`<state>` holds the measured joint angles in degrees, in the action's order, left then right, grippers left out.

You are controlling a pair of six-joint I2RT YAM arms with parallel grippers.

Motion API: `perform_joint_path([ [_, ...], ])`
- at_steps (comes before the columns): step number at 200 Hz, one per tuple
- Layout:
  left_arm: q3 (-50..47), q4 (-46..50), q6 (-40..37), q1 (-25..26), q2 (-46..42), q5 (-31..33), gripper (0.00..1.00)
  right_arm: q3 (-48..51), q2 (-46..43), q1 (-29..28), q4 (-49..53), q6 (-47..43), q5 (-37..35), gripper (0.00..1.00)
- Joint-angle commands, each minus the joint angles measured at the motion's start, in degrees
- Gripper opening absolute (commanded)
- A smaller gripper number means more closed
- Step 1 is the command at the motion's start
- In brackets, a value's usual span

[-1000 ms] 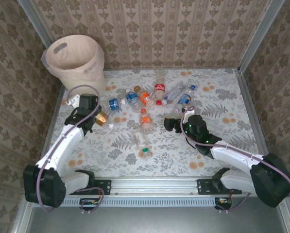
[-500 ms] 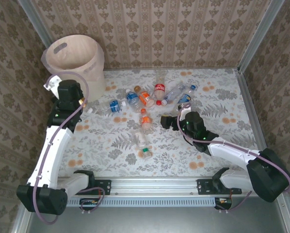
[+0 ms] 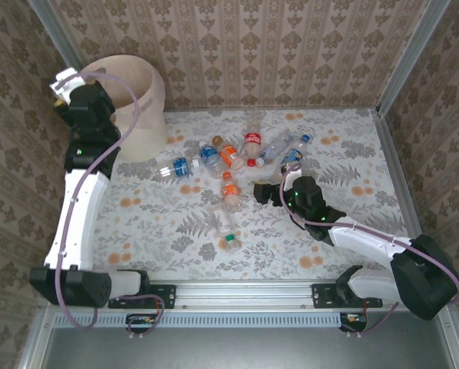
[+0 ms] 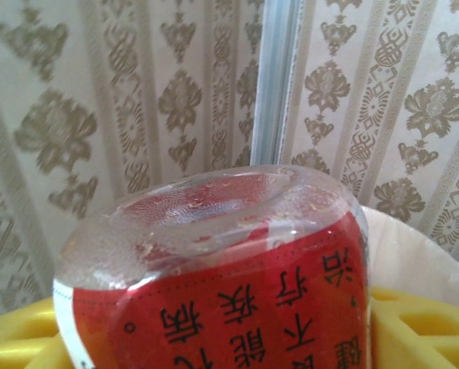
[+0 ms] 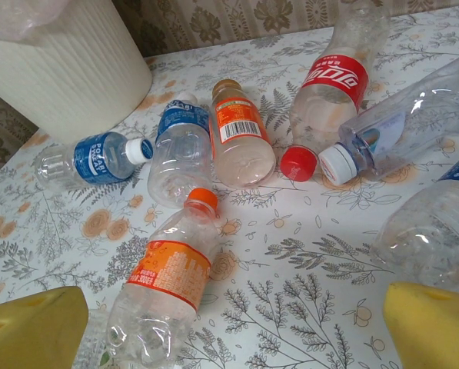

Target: Put the plastic bottles in the bin

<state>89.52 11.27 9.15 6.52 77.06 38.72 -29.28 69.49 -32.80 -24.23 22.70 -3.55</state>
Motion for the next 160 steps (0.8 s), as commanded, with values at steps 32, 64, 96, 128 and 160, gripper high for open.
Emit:
perform_joint_path([
  [32, 9.36, -9.93, -15.53, -5.02, 8.62, -10.20, 0.70, -0.16, -2.40, -0.34, -0.84, -0.78, -0.38, 1.00],
  [64, 14.71, -11.53, -20.10, -8.30, 14.19, -19.36, 0.71, 0.05, -3.64, -0.34, -0.03, -0.78, -0.76, 1.00],
  [96, 15.82, -13.97, -24.12, -10.27, 17.69, -31.77, 0.71, 0.36, -4.84, -0.34, 0.46, -0.52, -1.43, 1.00],
  [128, 16.25, -16.85, -26.99, -12.92, 20.75, -44.05, 0.70, 0.27, -6.14, -0.39, 1.83, -0.64, -2.09, 1.00],
  [160, 18.15, -13.84, -27.68, -16.68, 23.00, -58.15, 0.73, 0.69, -7.59, -0.38, 2.56, -0.51, -3.10, 1.00],
])
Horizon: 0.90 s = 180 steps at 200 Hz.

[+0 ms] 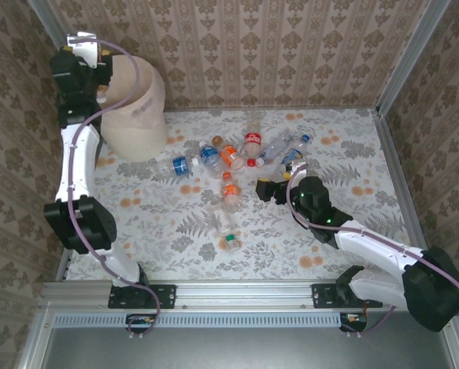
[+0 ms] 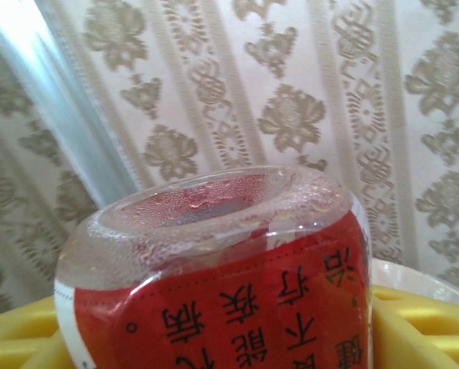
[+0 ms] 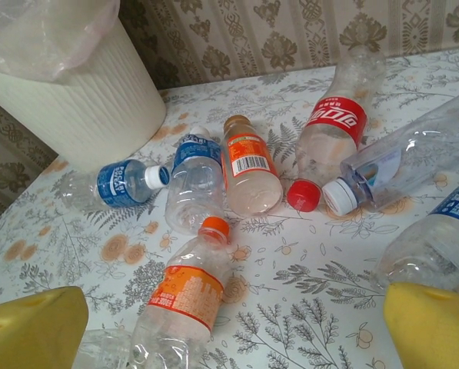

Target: Put the plastic bottles in the bin

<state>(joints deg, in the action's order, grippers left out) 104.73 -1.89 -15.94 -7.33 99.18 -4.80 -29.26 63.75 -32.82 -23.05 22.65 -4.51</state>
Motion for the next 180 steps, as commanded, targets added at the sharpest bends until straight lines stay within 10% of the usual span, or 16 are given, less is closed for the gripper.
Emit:
perform_joint_path([
  [1, 2.94, -0.49, -2.64, -2.89, 0.91, -14.93, 0.73, 0.64, -1.86, -0.38, 1.45, -0.44, -2.20, 1.00],
  [129, 5.11, 12.53, -6.70, -3.24, 0.98, -30.39, 0.98, -0.72, -0.60, -0.67, 1.87, -0.32, -1.90, 1.00],
  [180, -0.52, 9.44, -2.28, 0.82, -3.72, -22.73, 1.00, -0.58, -0.35, -0.83, 1.65, 0.56, -2.66, 1.00],
])
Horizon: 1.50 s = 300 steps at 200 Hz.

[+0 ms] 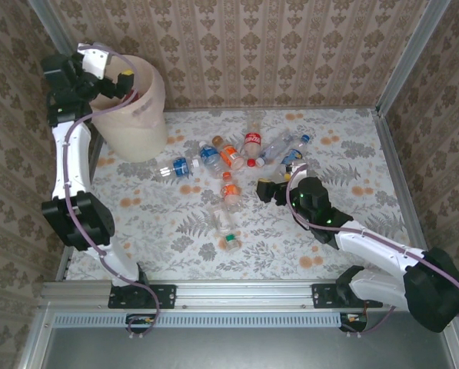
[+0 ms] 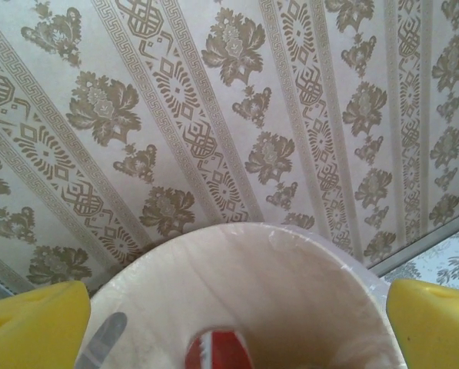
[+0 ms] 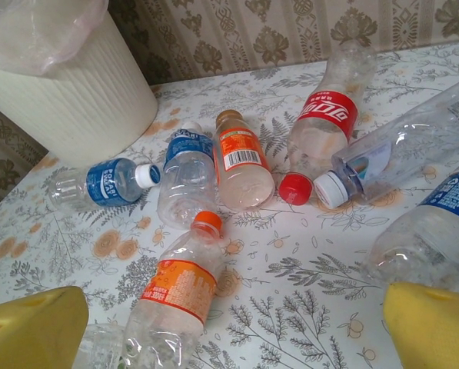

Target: Put the plastic bottles in the bin

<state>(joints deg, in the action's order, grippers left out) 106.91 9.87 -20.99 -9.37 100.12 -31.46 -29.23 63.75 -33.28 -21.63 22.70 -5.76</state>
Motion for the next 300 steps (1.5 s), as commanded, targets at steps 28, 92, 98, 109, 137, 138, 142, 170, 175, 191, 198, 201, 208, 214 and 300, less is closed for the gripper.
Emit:
perform_joint_path([
  [28, -8.56, -6.08, 4.23, 7.21, -7.94, 10.97, 1.00, -0.82, -0.60, -0.36, 1.84, 1.57, -4.02, 1.00],
  [92, -14.32, -9.90, 14.23, 14.71, -12.23, 20.91, 1.00, -0.74, -1.96, -0.21, 7.93, 4.67, -11.01, 1.00],
  [98, -14.72, -9.65, 15.18, 15.43, -12.57, 22.19, 1.00, -0.74, -1.96, -0.21, 8.55, 5.01, -11.49, 1.00],
  [109, -16.02, -9.62, 17.56, 16.46, -13.30, 24.04, 1.00, -0.68, -1.96, -0.21, 9.59, 5.71, -12.56, 1.00],
  [137, -19.41, -9.59, 25.11, 18.30, -15.55, 27.44, 1.00, -0.96, -1.27, 0.31, 12.78, 7.11, -13.87, 1.00],
  [138, -19.52, -9.56, 25.64, 18.32, -15.65, 27.52, 1.00, -1.02, -1.26, 0.31, 12.94, 7.15, -13.99, 1.00],
  [142, -19.80, -9.16, 27.15, 18.54, -16.07, 28.22, 1.00, -1.14, -0.95, 0.48, 13.57, 7.49, -14.09, 1.00],
  [170, -22.96, -6.17, 39.60, 18.85, -18.74, 29.67, 1.00, -2.61, 1.44, 1.74, 16.61, 9.62, -13.56, 1.00],
  [175, -23.58, -5.36, 41.24, 18.86, -19.17, 29.43, 1.00, -2.86, 1.98, 2.09, 16.54, 9.58, -12.16, 1.00],
  [191, -25.70, -3.39, 43.91, 18.88, -20.45, 26.52, 1.00, -4.37, 4.39, 3.03, 17.44, 9.83, -8.75, 1.00],
  [198, -26.85, -2.84, 44.52, 18.86, -21.25, 24.98, 1.00, -4.97, 5.46, 3.21, 18.12, 10.37, -8.85, 1.00],
  [201, -27.26, -2.55, 44.67, 18.86, -21.56, 24.43, 1.00, -5.26, 5.89, 3.34, 18.21, 10.57, -8.95, 1.00],
  [208, -28.15, -1.66, 45.05, 18.91, -22.43, 23.47, 1.00, -5.76, 6.96, 3.70, 18.35, 11.06, -9.12, 1.00],
  [214, -28.86, -0.69, 45.36, 18.86, -23.19, 23.25, 1.00, -6.17, 7.77, 4.24, 18.28, 11.50, -9.00, 1.00],
  [300, -40.94, 6.90, 49.15, 18.13, -36.07, 29.85, 1.00, -16.27, 24.47, 10.43, 15.12, 13.90, -5.99, 0.95],
])
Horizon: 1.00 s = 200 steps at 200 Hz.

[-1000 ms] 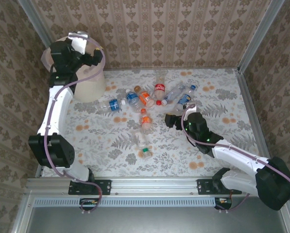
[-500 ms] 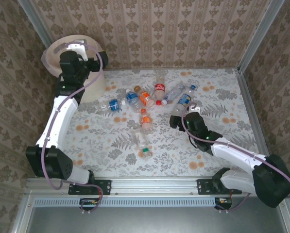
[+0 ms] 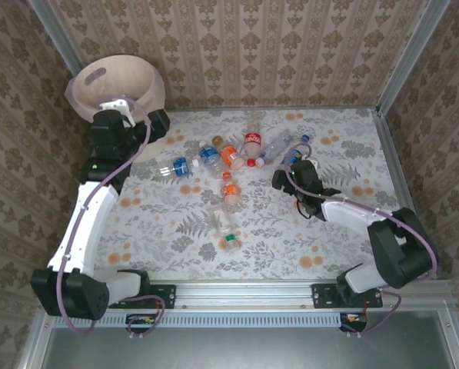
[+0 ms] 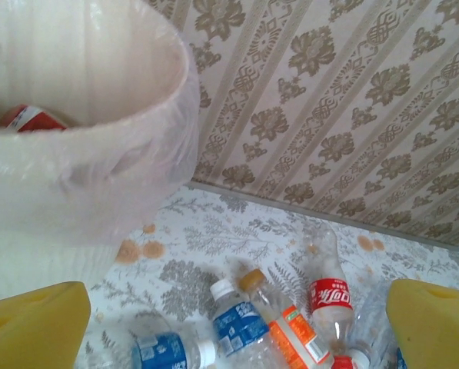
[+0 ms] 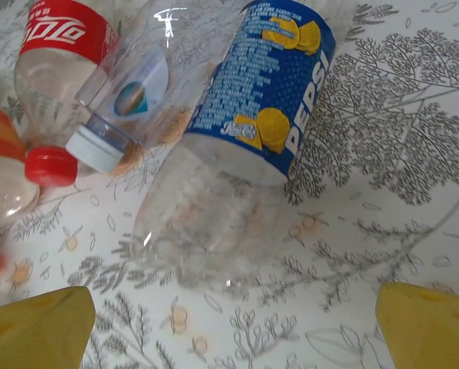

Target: Put the plastic bottles in the bin

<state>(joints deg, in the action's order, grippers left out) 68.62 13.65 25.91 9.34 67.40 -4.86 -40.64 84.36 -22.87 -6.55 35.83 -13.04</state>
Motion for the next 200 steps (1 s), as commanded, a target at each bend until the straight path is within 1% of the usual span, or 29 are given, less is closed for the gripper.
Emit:
perform_joint_path([
  [1, -2.81, 3.17, 2.27, -0.66, -3.42, 3.31, 1.00, -5.05, 4.14, 0.02, 0.21, 0.79, 1.23, 0.95],
  [24, -5.75, 5.23, 3.91, -3.11, -6.67, 3.29, 1.00, -11.17, 9.28, 0.09, 6.84, 4.65, -2.21, 0.95],
  [32, -6.69, 5.59, 4.58, -4.23, -7.33, 2.96, 1.00, -12.82, 10.89, 0.13, 8.38, 5.29, -2.20, 0.95],
  [64, -9.63, 5.82, 6.07, -8.03, -10.76, 1.64, 1.00, -15.95, 15.11, 0.04, 9.52, 5.87, -1.71, 0.94],
  [97, -9.32, 5.90, 5.74, -9.02, -10.10, -1.23, 1.00, -19.11, 18.97, 0.07, 11.47, 4.95, -1.00, 0.92],
  [121, -8.95, 5.71, 5.23, -8.99, -8.46, -3.99, 1.00, -19.44, 19.92, 0.04, 12.10, 5.56, -2.46, 0.84],
  [143, -9.30, 5.01, 4.72, -8.99, -7.98, -4.83, 1.00, -18.34, 19.61, 0.09, 11.44, 4.50, -3.26, 0.77],
  [161, -9.45, 4.65, 4.66, -8.99, -7.72, -5.74, 1.00, -16.04, 18.02, 0.08, 9.43, 3.35, -3.88, 0.71],
  [200, -8.92, 4.94, 5.08, -9.00, -6.03, -8.09, 1.00, -11.39, 13.96, 0.43, 4.99, 1.45, -3.70, 0.60],
])
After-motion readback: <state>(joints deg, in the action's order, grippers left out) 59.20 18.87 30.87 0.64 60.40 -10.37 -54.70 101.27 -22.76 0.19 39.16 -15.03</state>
